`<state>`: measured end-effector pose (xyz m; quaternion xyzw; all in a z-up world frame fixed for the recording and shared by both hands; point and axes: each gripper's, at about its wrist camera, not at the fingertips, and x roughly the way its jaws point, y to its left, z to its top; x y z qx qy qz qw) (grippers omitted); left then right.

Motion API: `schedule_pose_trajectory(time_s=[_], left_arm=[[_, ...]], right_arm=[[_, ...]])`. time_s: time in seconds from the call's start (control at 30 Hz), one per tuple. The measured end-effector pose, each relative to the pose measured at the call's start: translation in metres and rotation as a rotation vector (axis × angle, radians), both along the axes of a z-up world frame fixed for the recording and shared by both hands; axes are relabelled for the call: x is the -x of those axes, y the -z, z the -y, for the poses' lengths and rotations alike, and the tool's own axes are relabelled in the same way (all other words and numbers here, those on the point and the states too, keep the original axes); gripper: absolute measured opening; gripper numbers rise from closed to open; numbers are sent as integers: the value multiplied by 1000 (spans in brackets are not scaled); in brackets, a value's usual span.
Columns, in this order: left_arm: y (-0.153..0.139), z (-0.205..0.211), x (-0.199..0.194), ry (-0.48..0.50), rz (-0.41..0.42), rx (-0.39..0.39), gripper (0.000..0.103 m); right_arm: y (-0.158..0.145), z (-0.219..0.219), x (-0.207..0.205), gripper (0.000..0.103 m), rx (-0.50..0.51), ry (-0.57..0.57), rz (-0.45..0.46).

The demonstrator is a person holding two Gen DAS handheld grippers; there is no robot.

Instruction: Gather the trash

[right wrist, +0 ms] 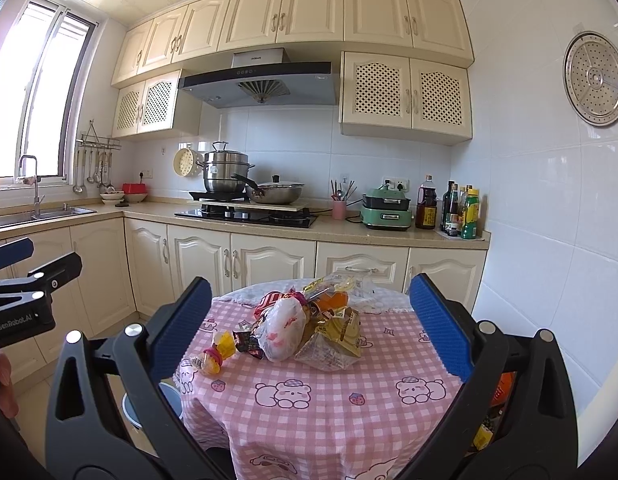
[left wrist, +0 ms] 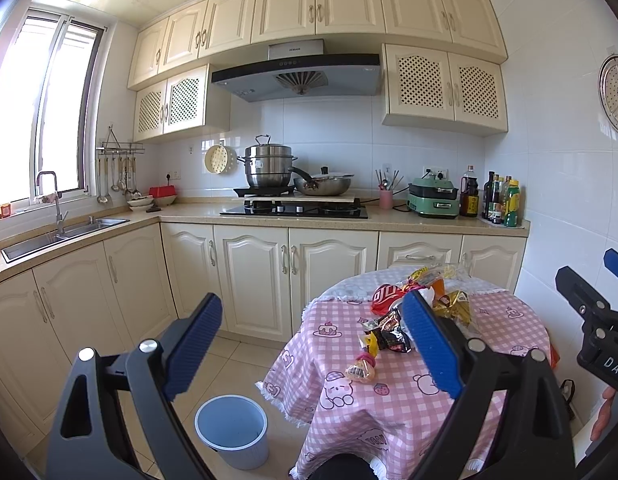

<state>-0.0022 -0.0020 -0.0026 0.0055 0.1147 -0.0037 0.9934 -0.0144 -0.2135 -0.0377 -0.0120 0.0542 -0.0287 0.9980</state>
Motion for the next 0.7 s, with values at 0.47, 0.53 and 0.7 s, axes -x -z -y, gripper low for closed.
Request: schedule_pose_trajectory(time_s=[0.47, 0.53, 0.7], left_arm=[[4, -3, -3, 0, -2, -2, 90], [6, -3, -5, 0, -4, -2, 90], [7, -4, -5, -1, -6, 0, 90]], right_arm=[[-5, 0, 1, 97, -1, -1, -3], [-5, 0, 0, 97, -2, -2, -6], [-5, 0, 1, 97, -2, -3, -7]])
